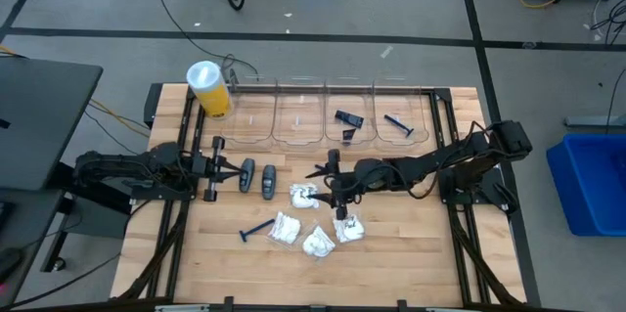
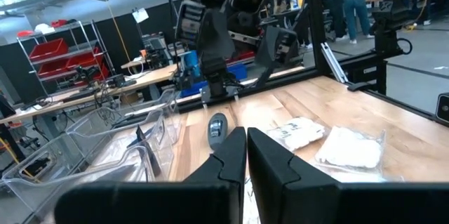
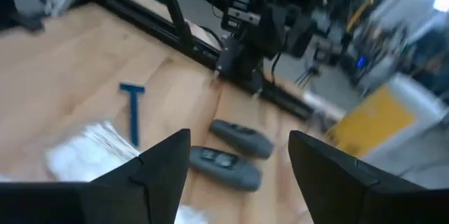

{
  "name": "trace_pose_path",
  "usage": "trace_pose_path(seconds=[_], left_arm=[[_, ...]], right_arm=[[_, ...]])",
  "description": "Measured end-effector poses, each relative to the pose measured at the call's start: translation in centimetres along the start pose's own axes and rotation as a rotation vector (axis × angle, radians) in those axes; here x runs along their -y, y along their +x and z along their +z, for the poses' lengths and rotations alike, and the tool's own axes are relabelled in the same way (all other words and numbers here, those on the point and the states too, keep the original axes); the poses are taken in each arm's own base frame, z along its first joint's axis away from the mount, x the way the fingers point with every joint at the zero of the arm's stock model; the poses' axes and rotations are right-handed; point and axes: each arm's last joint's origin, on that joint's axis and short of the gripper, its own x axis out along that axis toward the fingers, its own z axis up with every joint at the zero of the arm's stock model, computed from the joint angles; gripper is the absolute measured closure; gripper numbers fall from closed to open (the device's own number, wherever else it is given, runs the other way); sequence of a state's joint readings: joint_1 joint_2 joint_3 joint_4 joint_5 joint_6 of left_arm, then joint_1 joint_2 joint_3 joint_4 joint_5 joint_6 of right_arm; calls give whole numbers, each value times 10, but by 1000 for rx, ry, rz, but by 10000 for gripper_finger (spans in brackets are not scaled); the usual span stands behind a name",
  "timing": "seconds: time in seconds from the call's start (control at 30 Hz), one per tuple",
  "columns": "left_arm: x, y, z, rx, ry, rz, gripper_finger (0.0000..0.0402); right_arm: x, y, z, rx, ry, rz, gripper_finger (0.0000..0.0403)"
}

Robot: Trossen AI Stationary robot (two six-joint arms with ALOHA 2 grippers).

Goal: Pick & Place Travel size toiletries
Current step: Put the blue razor into the right transparent bin

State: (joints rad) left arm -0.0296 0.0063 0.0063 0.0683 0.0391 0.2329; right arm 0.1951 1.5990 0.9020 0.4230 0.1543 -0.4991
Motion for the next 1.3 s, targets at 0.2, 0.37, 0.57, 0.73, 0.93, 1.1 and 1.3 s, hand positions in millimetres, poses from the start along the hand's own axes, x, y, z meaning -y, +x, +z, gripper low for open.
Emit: trace_pose_path(seconds=[0.2,0.37,0.57,0.73,0.93,1.1,1.3], left_arm=[[0,0,0,0,0,1,378],[0,0,0,0,0,1,378],[0,0,0,0,0,1,378],[0,0,0,-1,0,1,377],[0,0,0,0,0,1,377],[0,0,0,-1,0,1,378],[0,0,0,-1,0,1,377]], right_arm=[[2,0,-1,-9,176,-17,167],[5,1,-3,-10,396,-13,179],[3,-1,-2,-12,75,11,183],[7,0,-9,-60,218,13,185],[7,-1,-25,-194,536,59,200],[2,-4,-38,-332,551,75,207],[-10,-9,-53,-383,507,-36,198]])
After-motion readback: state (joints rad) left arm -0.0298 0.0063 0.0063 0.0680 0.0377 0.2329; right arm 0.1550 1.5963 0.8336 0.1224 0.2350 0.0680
